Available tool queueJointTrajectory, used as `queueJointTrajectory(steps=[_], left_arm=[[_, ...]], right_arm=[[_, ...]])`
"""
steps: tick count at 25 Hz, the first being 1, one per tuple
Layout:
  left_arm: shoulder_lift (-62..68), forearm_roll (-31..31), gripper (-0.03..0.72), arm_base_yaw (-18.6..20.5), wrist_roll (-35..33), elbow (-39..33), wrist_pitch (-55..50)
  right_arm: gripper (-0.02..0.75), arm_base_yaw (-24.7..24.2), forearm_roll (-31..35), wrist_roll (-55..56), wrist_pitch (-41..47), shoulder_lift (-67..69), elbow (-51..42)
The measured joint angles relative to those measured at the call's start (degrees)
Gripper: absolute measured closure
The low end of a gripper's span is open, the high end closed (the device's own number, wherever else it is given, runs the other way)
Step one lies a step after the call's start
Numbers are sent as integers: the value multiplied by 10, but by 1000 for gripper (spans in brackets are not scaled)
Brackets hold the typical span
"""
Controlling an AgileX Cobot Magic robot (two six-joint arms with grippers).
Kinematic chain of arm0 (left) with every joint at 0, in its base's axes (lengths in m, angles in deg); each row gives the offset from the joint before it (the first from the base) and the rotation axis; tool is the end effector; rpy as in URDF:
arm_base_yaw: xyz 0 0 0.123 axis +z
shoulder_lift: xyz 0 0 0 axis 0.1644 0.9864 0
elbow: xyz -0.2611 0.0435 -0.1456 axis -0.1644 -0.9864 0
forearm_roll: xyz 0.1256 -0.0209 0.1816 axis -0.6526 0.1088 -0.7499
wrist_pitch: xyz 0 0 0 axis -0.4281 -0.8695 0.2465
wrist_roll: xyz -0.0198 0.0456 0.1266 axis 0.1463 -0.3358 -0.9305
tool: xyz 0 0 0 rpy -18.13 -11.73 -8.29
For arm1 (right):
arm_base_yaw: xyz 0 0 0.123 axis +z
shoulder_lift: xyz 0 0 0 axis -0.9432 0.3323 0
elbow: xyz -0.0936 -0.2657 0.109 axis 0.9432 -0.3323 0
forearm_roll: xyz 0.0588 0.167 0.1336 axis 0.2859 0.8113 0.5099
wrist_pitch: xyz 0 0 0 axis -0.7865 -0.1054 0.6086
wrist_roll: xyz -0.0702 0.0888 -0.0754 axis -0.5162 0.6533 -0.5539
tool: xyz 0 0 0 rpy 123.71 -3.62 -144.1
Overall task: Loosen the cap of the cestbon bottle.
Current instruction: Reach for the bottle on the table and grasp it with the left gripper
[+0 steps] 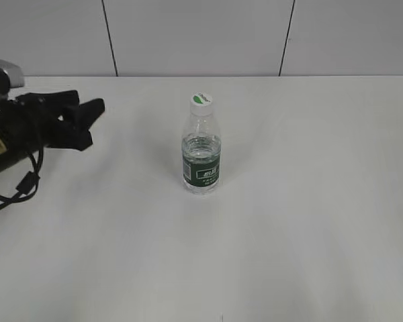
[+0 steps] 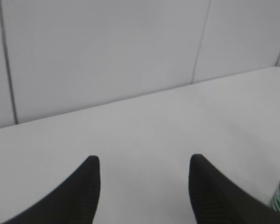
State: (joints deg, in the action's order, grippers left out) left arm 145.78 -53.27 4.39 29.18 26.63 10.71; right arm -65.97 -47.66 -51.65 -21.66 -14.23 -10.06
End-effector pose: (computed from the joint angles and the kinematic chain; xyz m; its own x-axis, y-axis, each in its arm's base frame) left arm 0.3449 -0.0957 0.1762 -0.1488 -0.0079 -0.9888 0.5449 0.8338 -0.0887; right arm -0.0123 -0.0066 0.2422 -0.4577 -0.1327 -0.8792 -0.0887 0.9907 -0.1034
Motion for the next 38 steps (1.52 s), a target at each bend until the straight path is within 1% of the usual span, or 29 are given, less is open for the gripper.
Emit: queueJointTrajectory(steps=[5,8,10,14,15,18,21,25,27,34,38], left_arm=[[78,-122,302,0,35,60,9],[106,-184,303,0,62,97,10],[119,-231,304,1,96,125,9],[145,-360,304,6,171,203,9],[151,-390,304,6,181,221,9],[166,-450,304,8,204,265,13],[181,-485,316,9,211,287,24],[188,-539,356,9,213,291,27],[188,-556,366,9,213,292,28],[188,-560,373,9,214,292,28],[188,-550,369,-5,214,292,28]], right_arm=[[248,0,0,0,0,0,0],[248,0,-1,0,0,0,0],[248,0,-1,0,0,0,0],[248,0,-1,0,0,0,0],[248,0,-1,0,0,0,0],[248,0,-1,0,0,0,0],[248,0,-1,0,0,0,0],[248,0,-1,0,0,0,0],[248,0,-1,0,0,0,0],[248,0,-1,0,0,0,0],[248,0,-1,0,0,0,0]])
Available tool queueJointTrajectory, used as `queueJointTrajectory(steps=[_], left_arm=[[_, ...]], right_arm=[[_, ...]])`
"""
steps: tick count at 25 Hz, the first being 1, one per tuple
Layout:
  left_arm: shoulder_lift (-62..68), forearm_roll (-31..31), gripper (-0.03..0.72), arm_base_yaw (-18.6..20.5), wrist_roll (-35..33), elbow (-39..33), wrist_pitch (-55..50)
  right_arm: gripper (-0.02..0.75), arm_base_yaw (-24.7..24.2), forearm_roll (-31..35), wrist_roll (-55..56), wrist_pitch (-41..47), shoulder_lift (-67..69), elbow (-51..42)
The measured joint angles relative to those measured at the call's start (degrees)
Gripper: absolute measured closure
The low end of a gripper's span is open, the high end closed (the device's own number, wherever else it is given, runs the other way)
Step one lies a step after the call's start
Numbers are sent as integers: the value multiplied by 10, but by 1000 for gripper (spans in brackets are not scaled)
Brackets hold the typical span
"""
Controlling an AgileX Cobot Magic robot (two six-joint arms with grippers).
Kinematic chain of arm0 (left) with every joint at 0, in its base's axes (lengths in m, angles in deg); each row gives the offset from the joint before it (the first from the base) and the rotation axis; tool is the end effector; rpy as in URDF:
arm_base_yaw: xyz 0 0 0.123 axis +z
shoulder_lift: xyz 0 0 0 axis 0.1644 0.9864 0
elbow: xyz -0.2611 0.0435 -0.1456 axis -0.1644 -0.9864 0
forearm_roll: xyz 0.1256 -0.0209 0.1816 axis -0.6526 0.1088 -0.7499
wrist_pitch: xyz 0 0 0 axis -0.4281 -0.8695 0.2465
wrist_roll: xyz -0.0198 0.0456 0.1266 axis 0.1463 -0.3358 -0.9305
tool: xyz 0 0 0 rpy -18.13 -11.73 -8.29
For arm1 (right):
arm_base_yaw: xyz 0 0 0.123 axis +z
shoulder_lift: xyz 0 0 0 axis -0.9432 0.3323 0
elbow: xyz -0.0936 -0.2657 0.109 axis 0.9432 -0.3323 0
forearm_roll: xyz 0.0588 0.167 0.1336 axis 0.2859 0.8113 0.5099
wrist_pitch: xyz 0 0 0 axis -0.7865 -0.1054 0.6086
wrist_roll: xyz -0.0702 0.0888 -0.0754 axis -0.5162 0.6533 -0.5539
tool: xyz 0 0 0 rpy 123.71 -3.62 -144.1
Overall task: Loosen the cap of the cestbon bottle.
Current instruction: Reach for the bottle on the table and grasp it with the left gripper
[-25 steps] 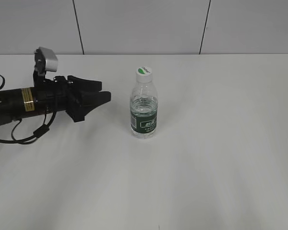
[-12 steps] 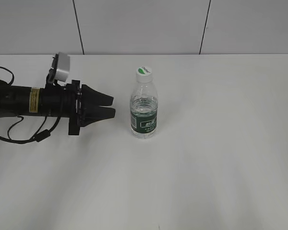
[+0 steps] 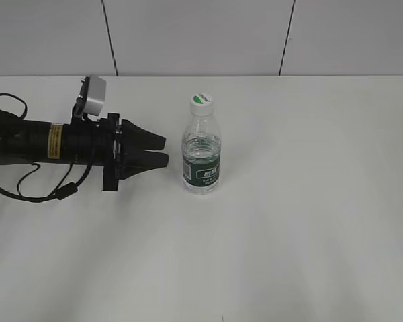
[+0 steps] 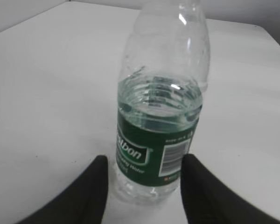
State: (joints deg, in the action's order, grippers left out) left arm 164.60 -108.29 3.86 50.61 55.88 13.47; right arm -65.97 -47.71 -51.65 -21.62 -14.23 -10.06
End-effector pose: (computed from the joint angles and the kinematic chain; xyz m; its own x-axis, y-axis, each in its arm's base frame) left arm 0.3646 -0.1631 0.1164 -0.1334 0.2639 -0.9553 0.9816 0.1682 -0.0906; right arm -0.0123 -0.0067 0.2421 -0.4583 -0.1331 -0.8788 -0.0882 0.9907 -0.1040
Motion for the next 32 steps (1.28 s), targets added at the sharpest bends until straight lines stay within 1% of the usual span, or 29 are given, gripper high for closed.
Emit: queueJointTrajectory(steps=[2,4,6,8,9,12,18,30,32], left_arm=[[0,9,331,-10,8,0,0],[0,19,253,-20,24,0,0],[0,32,149,-29,41,0,0],[0,42,87,-36,51,0,0],[0,45,73,-41,53,0,0],[0,54,68,-55,55,0,0],[0,83,113,-86,50,0,-17],[2,154,124,-113,-1,1,-50],[12,156,124,-113,-5,6,-50]], right_arm=[[248,0,0,0,0,0,0],[248,0,0,0,0,0,0],[248,0,0,0,0,0,0],[248,0,0,0,0,0,0],[248,0,0,0,0,0,0],[248,0,0,0,0,0,0],[248,0,0,0,0,0,0],[248,0,0,0,0,0,0],[248,0,0,0,0,0,0]])
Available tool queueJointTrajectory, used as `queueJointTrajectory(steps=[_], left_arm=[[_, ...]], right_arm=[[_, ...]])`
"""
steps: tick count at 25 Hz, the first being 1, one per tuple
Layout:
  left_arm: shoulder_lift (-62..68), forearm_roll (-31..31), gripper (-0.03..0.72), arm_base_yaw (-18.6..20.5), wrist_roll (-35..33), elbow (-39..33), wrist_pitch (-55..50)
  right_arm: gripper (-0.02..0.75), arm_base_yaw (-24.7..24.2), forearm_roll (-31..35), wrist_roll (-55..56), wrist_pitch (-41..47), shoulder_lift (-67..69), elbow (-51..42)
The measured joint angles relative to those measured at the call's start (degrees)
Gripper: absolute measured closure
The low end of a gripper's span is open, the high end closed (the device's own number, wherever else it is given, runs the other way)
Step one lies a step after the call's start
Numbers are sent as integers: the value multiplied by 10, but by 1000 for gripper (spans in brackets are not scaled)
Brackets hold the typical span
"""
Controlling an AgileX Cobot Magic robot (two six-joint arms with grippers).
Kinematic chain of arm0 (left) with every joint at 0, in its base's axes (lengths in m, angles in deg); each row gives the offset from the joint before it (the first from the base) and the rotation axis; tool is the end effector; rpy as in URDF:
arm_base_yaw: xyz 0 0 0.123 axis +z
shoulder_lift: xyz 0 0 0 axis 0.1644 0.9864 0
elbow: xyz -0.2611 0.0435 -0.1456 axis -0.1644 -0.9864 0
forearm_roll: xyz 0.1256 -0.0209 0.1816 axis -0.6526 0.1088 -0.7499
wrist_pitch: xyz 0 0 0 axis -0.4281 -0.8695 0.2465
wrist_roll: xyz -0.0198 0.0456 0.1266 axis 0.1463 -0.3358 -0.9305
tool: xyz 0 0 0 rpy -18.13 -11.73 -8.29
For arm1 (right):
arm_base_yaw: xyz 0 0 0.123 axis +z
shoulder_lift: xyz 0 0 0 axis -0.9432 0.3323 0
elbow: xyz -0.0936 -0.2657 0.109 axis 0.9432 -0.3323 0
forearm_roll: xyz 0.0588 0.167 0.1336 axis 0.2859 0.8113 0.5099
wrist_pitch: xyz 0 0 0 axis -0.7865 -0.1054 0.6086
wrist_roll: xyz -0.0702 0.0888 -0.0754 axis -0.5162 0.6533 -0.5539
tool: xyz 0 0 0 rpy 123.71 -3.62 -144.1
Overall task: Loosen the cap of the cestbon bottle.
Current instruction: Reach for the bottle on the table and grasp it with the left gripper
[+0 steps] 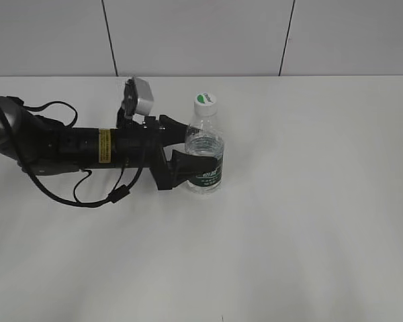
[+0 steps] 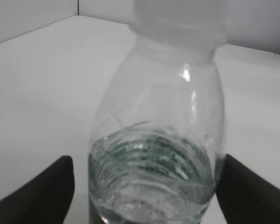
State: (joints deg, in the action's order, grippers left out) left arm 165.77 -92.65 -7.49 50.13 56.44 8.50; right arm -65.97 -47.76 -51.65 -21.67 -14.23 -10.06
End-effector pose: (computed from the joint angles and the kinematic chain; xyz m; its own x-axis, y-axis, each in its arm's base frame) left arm 0.3626 -0.2312 0.1166 -0.1816 0.2013 -0.9625 0.9620 0.2395 -0.1314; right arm -0.0122 -0.0068 0.2422 -0.4575 -0.1335 -0.8791 -0.0877 0.9906 -0.1048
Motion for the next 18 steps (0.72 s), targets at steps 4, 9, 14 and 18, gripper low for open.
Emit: queueJointTrajectory(steps=[4,9,14,18], left_arm=[[30,-1,143,-1,-3,18,5],[61,-17,153,-1,-2,47,28],[86,-17,156,-1,-1,64,47],[90,-19,162,-1,-1,64,49]], right_arm=[[248,0,0,0,0,0,0],[248,0,0,0,0,0,0],[248,0,0,0,0,0,0],[248,0,0,0,0,0,0]])
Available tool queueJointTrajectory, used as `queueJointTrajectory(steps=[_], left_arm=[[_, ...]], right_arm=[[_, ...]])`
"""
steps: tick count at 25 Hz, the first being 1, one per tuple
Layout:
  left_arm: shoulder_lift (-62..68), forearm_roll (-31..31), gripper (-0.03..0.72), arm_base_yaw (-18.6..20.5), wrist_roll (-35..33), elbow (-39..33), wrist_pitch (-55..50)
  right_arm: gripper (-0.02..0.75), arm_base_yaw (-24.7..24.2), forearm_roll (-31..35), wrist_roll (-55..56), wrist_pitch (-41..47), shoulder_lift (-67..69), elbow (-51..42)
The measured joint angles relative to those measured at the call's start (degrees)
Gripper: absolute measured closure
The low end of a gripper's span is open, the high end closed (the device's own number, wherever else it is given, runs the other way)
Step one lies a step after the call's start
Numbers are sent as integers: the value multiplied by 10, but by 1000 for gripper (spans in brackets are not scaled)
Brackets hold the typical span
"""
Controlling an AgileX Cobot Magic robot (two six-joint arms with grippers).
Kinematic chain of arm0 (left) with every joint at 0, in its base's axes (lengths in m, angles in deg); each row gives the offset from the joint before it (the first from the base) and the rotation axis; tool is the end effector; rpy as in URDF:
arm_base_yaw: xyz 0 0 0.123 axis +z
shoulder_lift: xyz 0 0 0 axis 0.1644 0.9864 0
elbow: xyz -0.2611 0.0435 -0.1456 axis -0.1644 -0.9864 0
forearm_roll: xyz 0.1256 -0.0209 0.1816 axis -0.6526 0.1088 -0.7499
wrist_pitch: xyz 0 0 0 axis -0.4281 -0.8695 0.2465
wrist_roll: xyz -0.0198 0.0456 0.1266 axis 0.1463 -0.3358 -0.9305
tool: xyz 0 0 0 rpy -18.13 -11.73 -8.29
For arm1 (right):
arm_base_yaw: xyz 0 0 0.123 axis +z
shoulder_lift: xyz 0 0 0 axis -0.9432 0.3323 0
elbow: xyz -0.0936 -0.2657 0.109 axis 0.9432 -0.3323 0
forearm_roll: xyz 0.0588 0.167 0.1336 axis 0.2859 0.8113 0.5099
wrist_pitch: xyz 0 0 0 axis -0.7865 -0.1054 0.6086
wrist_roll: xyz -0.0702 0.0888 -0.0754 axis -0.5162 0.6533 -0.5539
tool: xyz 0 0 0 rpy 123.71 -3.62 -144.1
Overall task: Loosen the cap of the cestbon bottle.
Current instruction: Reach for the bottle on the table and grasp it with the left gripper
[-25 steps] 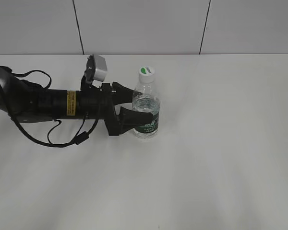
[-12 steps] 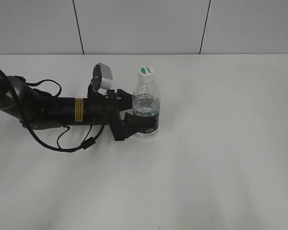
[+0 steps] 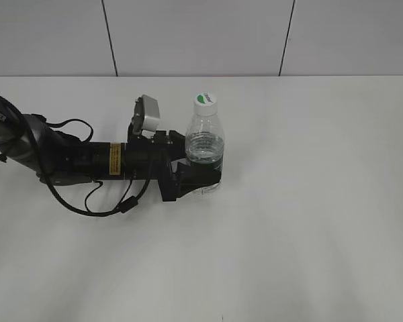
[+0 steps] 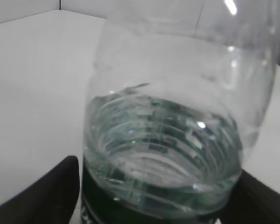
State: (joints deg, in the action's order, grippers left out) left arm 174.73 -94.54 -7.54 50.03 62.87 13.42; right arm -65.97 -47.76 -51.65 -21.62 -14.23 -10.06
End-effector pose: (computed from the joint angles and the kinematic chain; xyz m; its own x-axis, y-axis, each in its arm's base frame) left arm 0.3730 -0.2407 0.0798 -0.1991 0.1674 -0.9656 0.9711 0.1657 -0.1715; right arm -0.0123 -0.0068 0.2421 -0.4583 -0.1335 -0.8787 -0.0877 0.9906 -0.1048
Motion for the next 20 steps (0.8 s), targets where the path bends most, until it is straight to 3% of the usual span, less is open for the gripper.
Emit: queueJointTrajectory(steps=[12,20], left_arm=[[0,-8,176,-2,0,0,0],[0,-1,176,-24,0,0,0]], right_arm=[[248,0,0,0,0,0,0],[248,0,0,0,0,0,0]])
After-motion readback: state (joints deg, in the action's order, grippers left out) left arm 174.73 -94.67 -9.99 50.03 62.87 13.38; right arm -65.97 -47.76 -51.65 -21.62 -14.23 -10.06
